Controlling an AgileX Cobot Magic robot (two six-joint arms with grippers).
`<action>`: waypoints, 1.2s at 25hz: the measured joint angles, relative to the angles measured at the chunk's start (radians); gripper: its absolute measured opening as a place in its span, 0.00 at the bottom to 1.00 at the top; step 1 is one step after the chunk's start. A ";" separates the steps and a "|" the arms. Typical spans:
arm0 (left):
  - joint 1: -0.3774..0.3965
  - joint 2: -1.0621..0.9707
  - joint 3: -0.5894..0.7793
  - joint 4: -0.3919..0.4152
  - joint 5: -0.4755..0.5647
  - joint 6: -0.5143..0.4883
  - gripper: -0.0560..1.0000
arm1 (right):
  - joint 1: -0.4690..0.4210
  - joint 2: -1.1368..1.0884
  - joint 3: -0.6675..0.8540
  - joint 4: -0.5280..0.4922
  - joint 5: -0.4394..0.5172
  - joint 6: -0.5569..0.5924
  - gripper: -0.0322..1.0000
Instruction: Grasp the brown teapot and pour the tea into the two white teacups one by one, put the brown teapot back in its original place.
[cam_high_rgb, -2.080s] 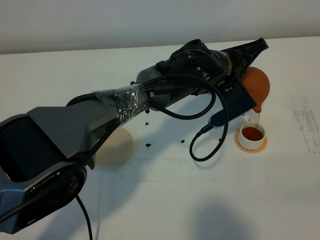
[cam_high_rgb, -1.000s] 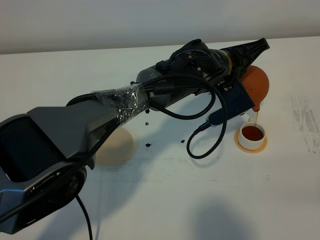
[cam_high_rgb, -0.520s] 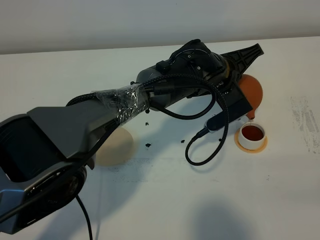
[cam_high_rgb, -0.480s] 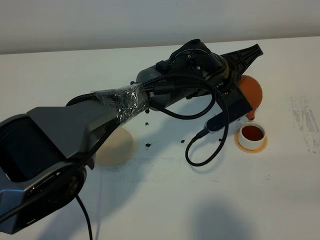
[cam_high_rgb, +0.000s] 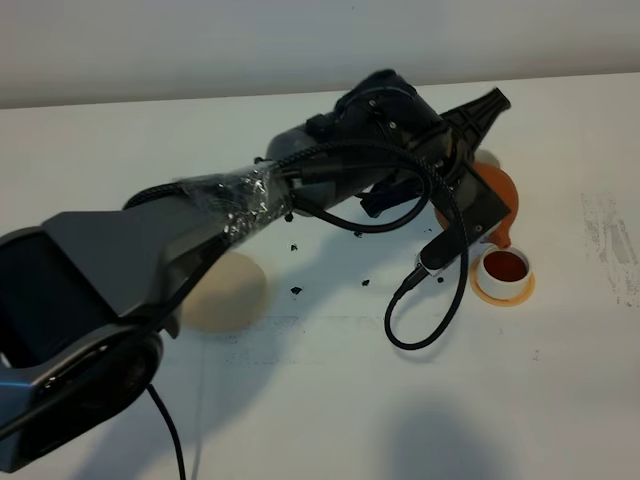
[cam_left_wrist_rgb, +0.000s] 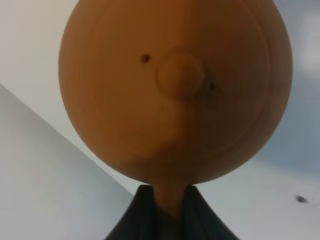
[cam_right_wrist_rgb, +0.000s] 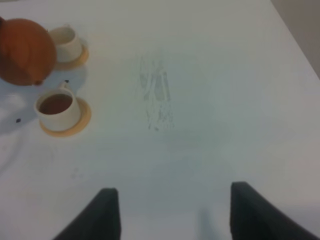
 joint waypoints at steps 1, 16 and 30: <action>0.000 -0.013 0.000 -0.006 0.024 -0.025 0.14 | 0.000 0.000 0.000 0.000 0.000 0.000 0.49; 0.082 -0.104 0.000 -0.260 0.557 -0.508 0.14 | 0.000 0.000 0.000 0.000 0.000 0.000 0.49; 0.092 0.000 -0.001 -0.327 0.572 -0.678 0.14 | 0.000 0.000 0.000 0.000 0.000 0.000 0.49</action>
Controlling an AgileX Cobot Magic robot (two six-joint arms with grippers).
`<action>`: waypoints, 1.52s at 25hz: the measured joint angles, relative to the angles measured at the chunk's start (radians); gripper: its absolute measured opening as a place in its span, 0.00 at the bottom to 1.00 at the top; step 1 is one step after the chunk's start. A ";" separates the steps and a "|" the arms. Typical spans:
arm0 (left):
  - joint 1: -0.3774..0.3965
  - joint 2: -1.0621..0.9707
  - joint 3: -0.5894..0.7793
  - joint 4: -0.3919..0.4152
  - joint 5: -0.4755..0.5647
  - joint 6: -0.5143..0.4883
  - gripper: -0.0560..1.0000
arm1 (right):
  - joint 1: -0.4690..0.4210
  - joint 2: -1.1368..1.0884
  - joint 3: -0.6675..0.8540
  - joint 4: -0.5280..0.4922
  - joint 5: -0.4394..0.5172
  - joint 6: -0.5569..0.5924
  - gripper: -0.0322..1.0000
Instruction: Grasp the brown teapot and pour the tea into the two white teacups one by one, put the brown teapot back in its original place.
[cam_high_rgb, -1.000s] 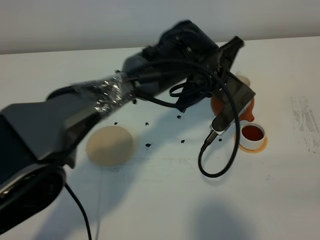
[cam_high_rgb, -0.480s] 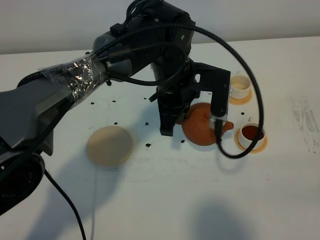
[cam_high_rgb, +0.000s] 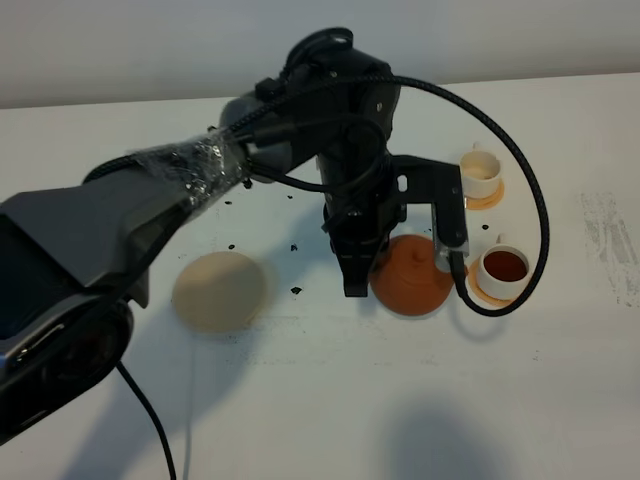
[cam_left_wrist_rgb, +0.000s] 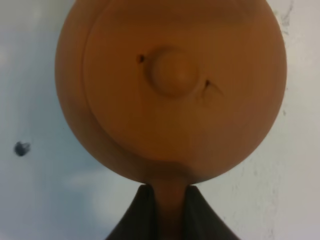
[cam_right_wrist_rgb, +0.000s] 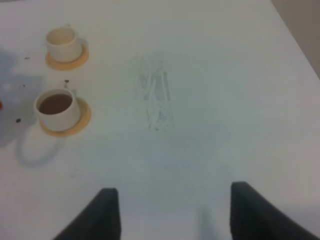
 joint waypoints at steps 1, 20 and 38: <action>0.000 0.008 0.000 0.000 -0.001 -0.003 0.14 | 0.000 0.000 0.000 0.000 0.000 0.000 0.49; 0.021 0.034 -0.105 0.099 -0.200 0.027 0.14 | 0.000 0.000 0.000 0.000 0.000 0.000 0.49; 0.053 0.039 -0.127 0.268 -0.596 0.117 0.14 | 0.000 0.000 0.000 0.000 0.000 0.000 0.49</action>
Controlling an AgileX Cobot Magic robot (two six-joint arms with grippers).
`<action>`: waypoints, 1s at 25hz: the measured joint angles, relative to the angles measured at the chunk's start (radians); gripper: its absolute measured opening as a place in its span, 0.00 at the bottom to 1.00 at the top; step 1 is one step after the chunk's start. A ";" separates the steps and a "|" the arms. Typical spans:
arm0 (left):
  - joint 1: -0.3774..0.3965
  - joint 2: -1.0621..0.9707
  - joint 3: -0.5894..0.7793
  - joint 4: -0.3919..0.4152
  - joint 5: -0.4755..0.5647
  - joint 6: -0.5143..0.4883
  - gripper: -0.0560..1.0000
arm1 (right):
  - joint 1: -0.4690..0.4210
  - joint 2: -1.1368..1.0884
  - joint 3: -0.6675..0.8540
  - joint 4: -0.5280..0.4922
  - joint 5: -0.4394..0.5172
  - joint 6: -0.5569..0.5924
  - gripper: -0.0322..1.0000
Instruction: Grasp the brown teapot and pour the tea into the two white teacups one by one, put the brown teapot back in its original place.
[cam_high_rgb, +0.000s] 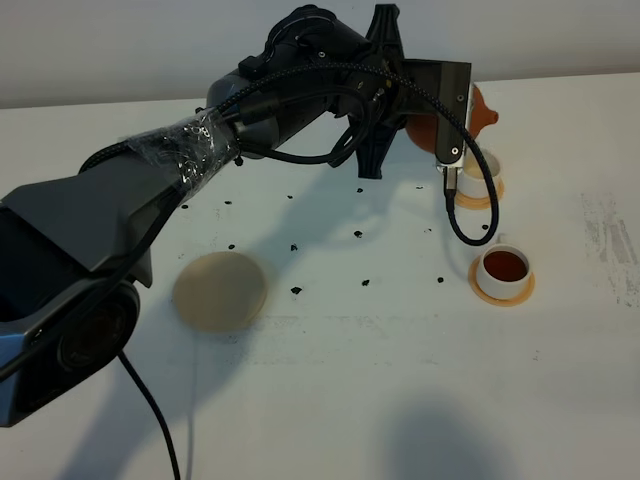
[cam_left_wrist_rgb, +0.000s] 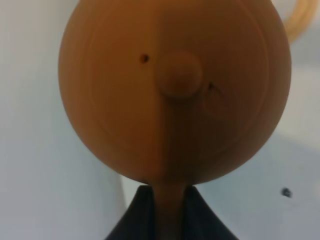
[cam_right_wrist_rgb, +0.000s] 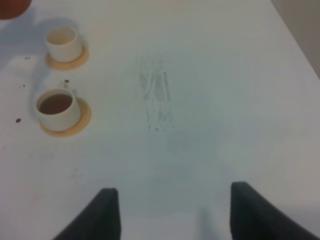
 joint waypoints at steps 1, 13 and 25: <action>0.000 0.010 -0.014 0.006 0.000 0.000 0.14 | 0.000 0.000 0.000 0.000 0.000 0.000 0.49; 0.003 0.082 -0.104 0.101 0.008 0.056 0.14 | 0.000 0.000 0.000 0.000 0.000 0.000 0.49; 0.007 0.121 -0.104 0.187 -0.017 0.058 0.14 | 0.000 0.000 0.000 0.000 0.000 0.000 0.49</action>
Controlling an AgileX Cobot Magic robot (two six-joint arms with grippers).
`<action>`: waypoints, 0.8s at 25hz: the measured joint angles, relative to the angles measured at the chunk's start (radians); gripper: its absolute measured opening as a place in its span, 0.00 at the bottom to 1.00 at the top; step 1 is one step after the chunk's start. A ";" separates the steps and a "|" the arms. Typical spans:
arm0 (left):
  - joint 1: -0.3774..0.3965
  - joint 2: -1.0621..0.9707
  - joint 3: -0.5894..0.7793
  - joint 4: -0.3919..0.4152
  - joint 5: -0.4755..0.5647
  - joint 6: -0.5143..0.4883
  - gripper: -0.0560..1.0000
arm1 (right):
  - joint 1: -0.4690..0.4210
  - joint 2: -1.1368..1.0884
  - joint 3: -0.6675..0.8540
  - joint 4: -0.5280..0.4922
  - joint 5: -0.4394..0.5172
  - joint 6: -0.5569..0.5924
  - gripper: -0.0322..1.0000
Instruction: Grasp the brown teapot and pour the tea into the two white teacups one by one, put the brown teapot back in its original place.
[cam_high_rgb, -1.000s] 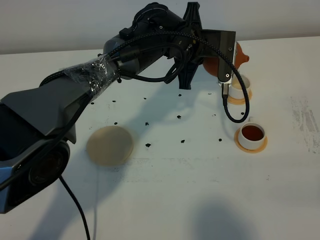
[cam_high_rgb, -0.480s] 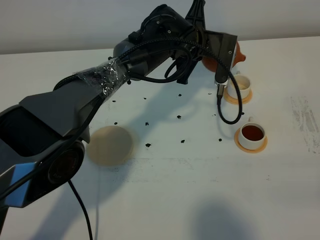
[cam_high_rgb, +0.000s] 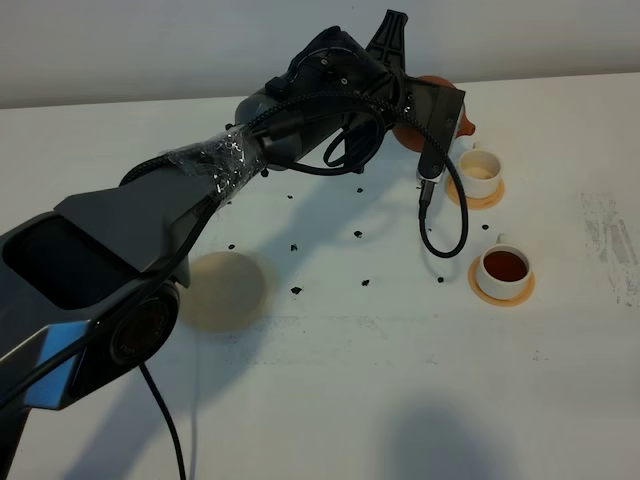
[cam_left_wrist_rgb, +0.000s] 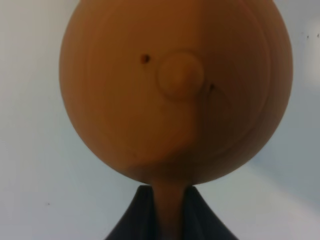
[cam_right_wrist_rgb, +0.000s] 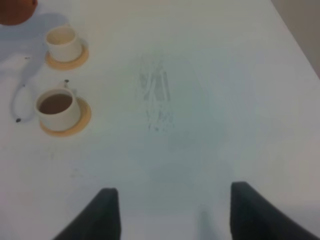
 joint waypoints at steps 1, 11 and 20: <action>0.000 0.002 0.000 0.006 -0.005 0.000 0.14 | 0.000 0.000 0.000 0.000 0.000 0.000 0.49; 0.000 0.033 0.000 0.079 -0.058 -0.001 0.14 | 0.000 0.000 0.000 0.000 0.000 0.000 0.49; -0.012 0.057 0.000 0.150 -0.103 -0.002 0.14 | 0.000 0.000 0.000 0.000 0.000 0.000 0.49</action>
